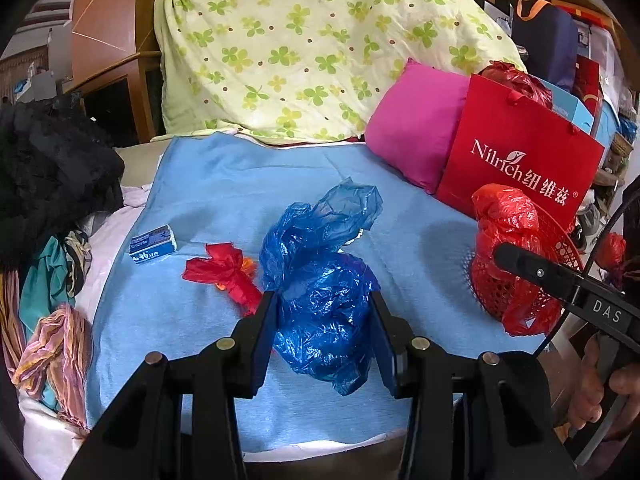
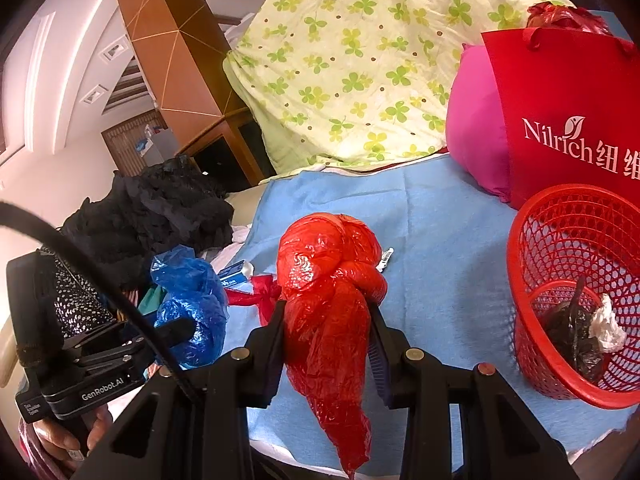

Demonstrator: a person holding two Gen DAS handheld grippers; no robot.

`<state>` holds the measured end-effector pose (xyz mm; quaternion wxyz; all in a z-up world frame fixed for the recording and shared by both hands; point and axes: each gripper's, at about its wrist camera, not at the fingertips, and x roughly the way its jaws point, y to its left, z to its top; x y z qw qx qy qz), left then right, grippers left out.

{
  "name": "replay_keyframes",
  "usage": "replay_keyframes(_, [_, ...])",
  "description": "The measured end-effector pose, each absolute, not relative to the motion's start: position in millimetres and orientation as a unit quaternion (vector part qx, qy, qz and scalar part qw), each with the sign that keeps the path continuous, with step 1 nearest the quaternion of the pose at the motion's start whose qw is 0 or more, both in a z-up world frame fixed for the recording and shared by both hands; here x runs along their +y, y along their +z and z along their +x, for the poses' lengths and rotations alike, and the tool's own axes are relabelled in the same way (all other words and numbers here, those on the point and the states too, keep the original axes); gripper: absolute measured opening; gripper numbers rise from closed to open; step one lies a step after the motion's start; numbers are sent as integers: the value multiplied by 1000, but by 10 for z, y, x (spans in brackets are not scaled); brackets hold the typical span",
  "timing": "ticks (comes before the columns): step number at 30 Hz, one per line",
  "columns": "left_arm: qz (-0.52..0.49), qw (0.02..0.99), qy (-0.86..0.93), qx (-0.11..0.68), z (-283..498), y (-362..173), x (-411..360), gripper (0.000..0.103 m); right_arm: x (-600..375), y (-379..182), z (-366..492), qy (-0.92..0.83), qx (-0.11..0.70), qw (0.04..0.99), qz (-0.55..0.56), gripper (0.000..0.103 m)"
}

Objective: Collect trash

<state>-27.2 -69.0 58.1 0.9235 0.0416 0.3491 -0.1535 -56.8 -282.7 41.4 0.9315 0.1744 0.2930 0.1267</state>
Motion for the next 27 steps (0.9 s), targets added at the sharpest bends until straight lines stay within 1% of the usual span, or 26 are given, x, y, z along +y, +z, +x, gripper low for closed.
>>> replay_keyframes(13, [48,922,-156,351,-241,585,-764,47,-2885,450,-635,121,285,932,187,39])
replay_keyframes(27, [73,918,-173,349,-310,629,-1080,47,-3108,574,-787,114,256,939,197,39])
